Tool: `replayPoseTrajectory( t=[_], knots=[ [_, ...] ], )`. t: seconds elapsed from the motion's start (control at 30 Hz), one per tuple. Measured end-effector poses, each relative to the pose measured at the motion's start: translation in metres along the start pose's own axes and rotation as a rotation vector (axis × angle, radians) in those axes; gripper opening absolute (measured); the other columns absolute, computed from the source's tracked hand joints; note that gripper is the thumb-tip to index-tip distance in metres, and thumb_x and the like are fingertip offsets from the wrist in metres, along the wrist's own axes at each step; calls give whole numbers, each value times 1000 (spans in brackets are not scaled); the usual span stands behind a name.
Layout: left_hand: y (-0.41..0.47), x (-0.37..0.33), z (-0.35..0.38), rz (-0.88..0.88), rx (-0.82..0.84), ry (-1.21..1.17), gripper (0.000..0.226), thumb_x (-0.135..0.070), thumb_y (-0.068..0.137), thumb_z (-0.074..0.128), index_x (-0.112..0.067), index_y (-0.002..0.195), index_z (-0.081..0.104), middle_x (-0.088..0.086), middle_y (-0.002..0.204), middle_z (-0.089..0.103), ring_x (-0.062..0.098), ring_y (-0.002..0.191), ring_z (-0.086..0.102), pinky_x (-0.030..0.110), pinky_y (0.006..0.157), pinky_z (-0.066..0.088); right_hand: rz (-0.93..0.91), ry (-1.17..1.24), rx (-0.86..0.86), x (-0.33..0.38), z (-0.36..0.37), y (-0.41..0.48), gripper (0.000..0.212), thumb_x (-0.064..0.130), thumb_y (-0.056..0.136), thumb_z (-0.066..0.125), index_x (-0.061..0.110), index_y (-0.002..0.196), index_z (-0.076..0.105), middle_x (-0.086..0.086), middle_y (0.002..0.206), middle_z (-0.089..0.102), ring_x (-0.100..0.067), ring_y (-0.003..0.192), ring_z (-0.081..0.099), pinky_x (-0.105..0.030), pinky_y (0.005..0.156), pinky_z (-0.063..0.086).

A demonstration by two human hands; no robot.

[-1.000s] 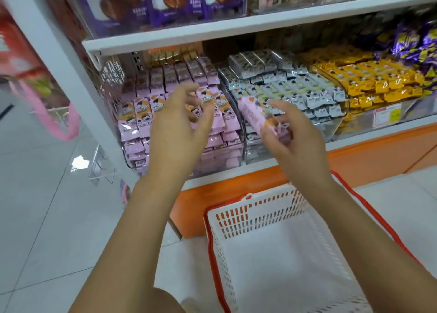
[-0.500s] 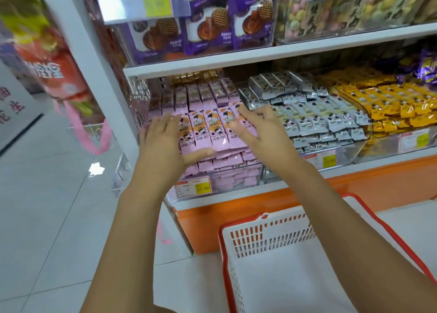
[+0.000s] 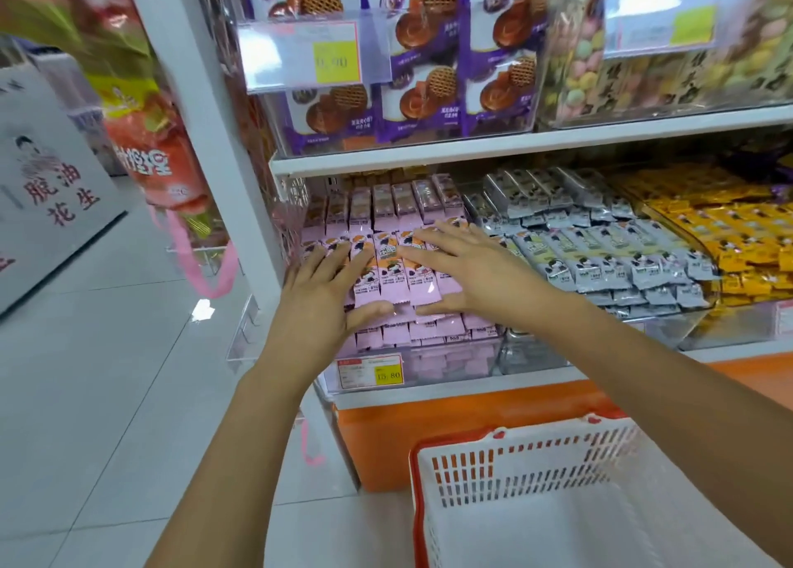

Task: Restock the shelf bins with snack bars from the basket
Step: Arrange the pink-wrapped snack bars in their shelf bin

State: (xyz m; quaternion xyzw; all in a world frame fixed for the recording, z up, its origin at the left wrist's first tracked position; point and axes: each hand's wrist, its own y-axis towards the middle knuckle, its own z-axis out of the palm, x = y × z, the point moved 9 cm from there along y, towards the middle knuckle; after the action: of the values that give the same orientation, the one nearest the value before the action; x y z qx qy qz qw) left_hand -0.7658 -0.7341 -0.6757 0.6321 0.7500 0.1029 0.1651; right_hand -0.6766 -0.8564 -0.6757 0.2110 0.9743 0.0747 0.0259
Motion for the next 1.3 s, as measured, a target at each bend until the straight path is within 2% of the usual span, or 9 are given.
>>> replayPoseTrajectory(
  t=[0.13,0.23,0.33,0.5,0.7,0.97,1.07,1.17,1.3],
  knots=[
    [5,3,3,12,-23,4,93,-82,80,11,-21,140,48,13,140,50,43,127,45,56,103,34,-8,-49,-38,3,1,1,81,66,83,39,36,152,7,0,161,10,-22,149,6,-41,121,3],
    [5,2,4,30,-44,22,93,-82,79,15,-20,140,47,13,140,49,42,127,45,56,103,34,-25,-38,-126,4,1,-2,87,78,78,22,31,151,23,-5,157,27,-27,144,25,-40,117,12],
    [4,4,5,32,-29,9,99,-87,70,22,-22,142,44,9,145,45,39,132,40,55,108,28,-71,-54,-202,5,3,-1,85,78,81,26,25,146,37,-9,149,42,-31,135,41,-45,113,24],
    [0,4,8,45,9,51,115,-89,52,42,-23,146,35,6,150,36,37,137,33,55,111,21,-137,-139,-162,1,7,0,94,82,74,33,25,149,26,-11,150,37,-31,137,38,-46,113,27],
    [-1,2,6,58,-22,41,104,-81,59,44,-20,144,41,8,147,42,40,134,37,57,109,25,-140,-174,-177,6,10,-1,86,74,79,29,20,146,31,-15,146,44,-35,131,45,-49,109,33],
    [-8,-3,2,41,0,38,109,-91,64,24,-15,137,49,11,141,49,38,133,39,61,109,17,-158,-187,-149,9,-1,-19,96,79,77,35,25,153,14,-10,158,19,-28,147,15,-42,118,2],
    [-9,-26,-18,64,-92,-52,92,-81,74,32,-9,126,57,13,128,58,32,125,47,55,111,24,-165,-81,-208,-3,-17,-38,85,71,85,38,21,151,22,-8,155,28,-23,145,22,-36,119,4],
    [-5,-65,-31,97,-162,-195,64,-62,83,45,-12,119,60,9,117,61,21,111,49,27,100,33,-84,-2,-273,-40,-34,-64,73,64,89,38,17,145,37,-7,146,43,-21,137,34,-36,118,17],
    [13,-114,-19,139,-67,-216,48,-46,93,48,-14,128,55,7,125,58,26,114,53,30,91,40,264,217,-303,-122,-48,-96,58,51,97,44,21,146,37,-2,153,33,-18,139,31,-36,113,29]
  ],
)
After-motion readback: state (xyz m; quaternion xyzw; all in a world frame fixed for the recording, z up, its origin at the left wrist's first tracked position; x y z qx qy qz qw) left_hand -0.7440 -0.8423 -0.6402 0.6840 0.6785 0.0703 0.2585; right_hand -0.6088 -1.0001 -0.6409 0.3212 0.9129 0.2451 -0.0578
